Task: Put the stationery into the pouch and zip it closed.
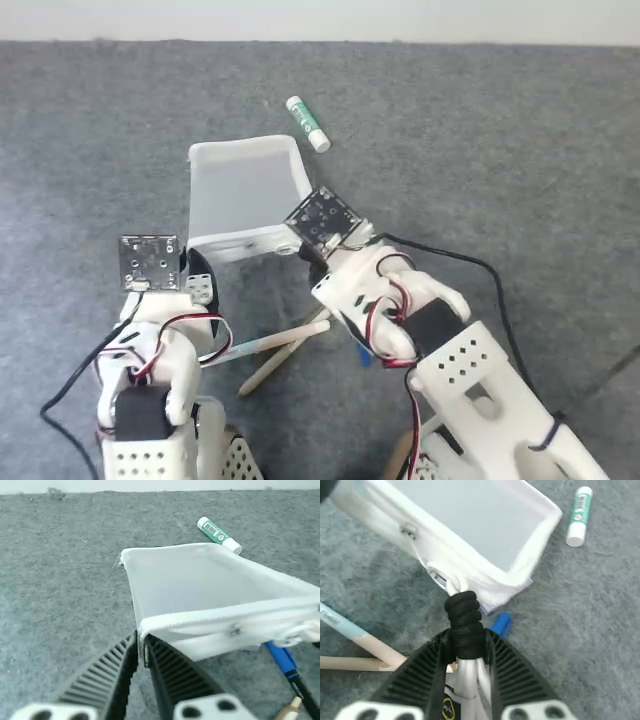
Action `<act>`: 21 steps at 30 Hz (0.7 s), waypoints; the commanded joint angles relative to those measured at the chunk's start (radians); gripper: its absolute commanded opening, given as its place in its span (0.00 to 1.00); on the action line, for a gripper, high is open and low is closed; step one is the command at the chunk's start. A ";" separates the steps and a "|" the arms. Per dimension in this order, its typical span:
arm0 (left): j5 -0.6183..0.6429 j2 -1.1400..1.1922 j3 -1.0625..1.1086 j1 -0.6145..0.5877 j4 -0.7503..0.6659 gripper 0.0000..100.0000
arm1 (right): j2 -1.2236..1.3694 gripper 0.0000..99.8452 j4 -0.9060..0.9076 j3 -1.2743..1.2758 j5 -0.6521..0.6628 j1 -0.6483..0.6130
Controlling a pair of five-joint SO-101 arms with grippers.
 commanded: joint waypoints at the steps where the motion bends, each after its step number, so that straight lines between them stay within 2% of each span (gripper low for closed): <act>1: -0.009 -0.021 -0.012 -0.023 -0.032 0.01 | -0.048 0.01 -0.004 -0.011 -0.008 0.073; 5: -0.009 -0.021 -0.012 -0.025 -0.032 0.01 | -0.048 0.01 -0.004 -0.011 -0.008 0.101; 11: -0.008 -0.021 -0.008 -0.106 -0.048 0.01 | -0.048 0.01 -0.004 -0.011 -0.008 0.139; 21: -0.008 -0.021 -0.007 -0.114 -0.046 0.01 | -0.051 0.01 0.024 -0.018 -0.008 0.157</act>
